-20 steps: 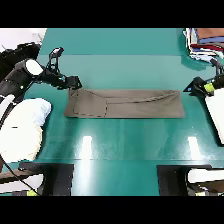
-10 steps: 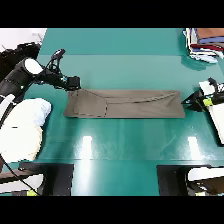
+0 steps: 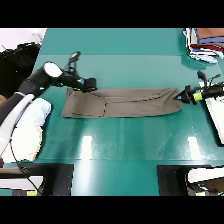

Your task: Fold the shirts.

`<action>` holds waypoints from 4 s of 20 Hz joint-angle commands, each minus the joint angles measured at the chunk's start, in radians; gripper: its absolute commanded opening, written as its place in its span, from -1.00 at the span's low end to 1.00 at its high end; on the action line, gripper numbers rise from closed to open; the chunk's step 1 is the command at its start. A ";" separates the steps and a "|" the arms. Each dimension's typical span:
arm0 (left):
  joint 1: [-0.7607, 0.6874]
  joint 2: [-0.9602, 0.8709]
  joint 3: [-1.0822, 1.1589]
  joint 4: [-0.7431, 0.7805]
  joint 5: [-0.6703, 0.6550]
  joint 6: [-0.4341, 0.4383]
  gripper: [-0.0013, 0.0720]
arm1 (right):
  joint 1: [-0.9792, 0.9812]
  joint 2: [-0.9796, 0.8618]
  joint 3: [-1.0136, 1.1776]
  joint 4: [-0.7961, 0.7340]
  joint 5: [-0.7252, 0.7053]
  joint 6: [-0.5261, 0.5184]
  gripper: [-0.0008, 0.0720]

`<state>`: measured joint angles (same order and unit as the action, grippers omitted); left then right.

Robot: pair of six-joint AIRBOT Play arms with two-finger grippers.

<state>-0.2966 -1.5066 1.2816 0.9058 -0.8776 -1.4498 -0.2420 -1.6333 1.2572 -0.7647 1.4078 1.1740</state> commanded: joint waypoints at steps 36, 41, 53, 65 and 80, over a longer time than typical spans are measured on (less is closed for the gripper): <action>0.407 0.261 0.312 0.307 -0.246 -0.008 -0.89 | 1.101 -0.194 0.496 0.323 -0.477 -0.127 0.10; 0.407 0.260 0.311 0.306 -0.290 0.011 -0.89 | 0.937 -0.127 0.483 0.121 -0.276 -0.011 0.08; 0.404 0.256 0.311 0.249 -0.264 0.011 -0.89 | 0.558 -0.092 0.003 0.093 -0.291 0.152 0.75; 0.386 0.246 0.311 0.183 -0.278 0.016 -0.89 | 0.821 -0.378 0.430 0.186 -0.282 0.150 -0.86; 0.129 0.246 0.311 0.182 -0.245 0.014 -0.89 | 0.178 0.031 0.480 -0.283 -0.170 0.298 -0.93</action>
<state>-0.1532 -1.2602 1.5925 1.0904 -1.1278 -1.4319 0.1089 -1.6932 1.7359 -0.9253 1.2190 1.4258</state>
